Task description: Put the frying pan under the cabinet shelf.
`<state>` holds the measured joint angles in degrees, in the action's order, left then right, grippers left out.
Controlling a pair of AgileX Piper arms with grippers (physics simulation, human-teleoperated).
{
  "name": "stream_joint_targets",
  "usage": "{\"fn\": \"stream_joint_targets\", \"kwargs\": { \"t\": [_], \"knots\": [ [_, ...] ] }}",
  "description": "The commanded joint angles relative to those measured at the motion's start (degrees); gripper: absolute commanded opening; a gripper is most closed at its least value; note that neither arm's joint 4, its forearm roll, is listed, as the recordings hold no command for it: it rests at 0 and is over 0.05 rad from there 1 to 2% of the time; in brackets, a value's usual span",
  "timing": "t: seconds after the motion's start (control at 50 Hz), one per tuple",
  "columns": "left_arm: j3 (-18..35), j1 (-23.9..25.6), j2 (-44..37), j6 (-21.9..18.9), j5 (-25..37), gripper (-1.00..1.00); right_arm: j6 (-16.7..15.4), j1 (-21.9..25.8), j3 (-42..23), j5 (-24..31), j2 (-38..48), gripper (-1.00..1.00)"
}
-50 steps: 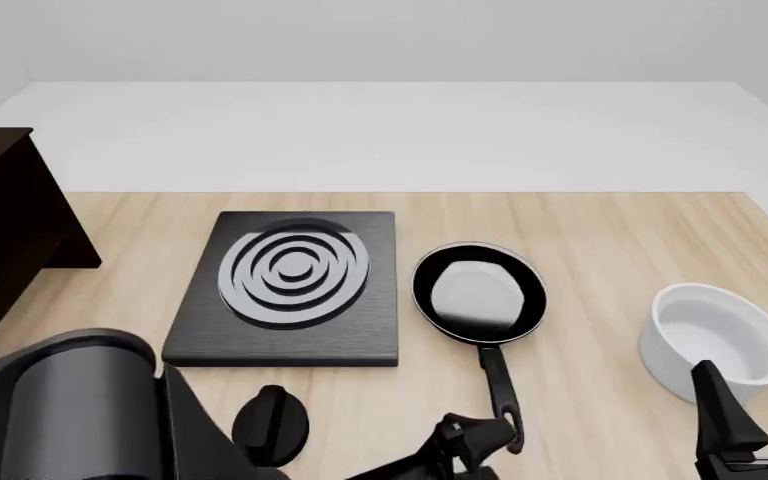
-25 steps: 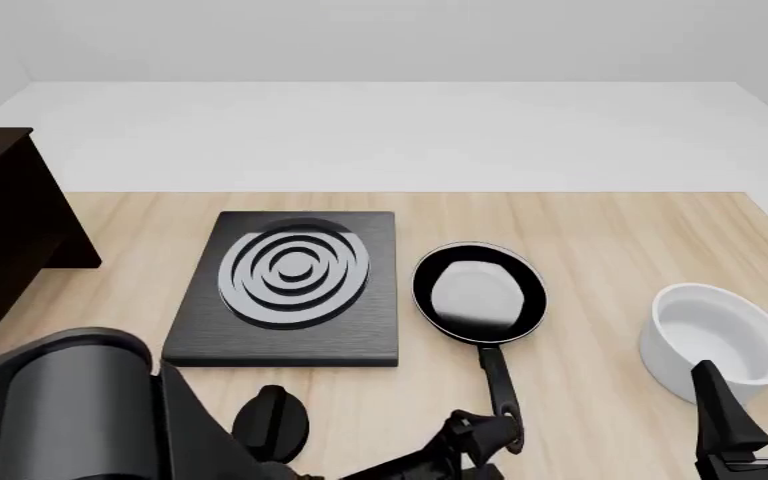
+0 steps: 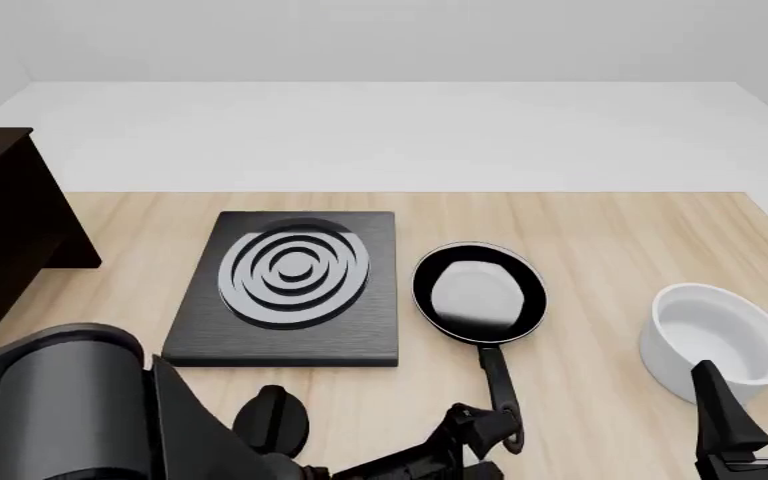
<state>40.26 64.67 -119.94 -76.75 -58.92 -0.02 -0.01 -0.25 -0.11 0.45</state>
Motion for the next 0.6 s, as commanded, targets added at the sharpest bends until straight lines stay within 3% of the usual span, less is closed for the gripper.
{"fn": "stream_joint_targets", "kwargs": {
  "t": [0.02,0.6],
  "knots": [
    [3.2,-1.8,-4.2,-8.8,3.3,1.0,0.0,0.0,0.0,0.0,0.0,1.0],
    [6.3,-2.7,-6.0,-9.5,6.0,1.0,0.0,0.0,0.0,0.0,0.0,1.0]
  ]
}}
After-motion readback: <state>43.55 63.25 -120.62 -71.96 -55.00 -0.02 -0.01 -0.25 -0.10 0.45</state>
